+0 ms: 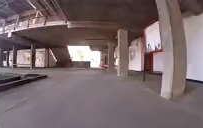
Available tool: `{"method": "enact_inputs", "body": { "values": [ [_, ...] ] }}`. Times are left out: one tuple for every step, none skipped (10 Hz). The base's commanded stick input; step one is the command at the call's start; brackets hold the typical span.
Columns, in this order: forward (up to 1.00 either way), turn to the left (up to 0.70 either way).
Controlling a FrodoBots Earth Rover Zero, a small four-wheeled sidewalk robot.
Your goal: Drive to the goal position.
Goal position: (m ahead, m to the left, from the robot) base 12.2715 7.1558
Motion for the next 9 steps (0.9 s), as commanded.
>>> {"method": "enact_inputs", "body": {
  "values": [
    [0.5, 0.0],
    [0.5, 0.0],
    [0.5, 0.0],
    [0.5, 0.0],
    [0.5, 0.0],
    [0.5, 0.0],
    [0.5, 0.0],
    [0.5, 0.0],
    [0.5, 0.0]
  ]
}}
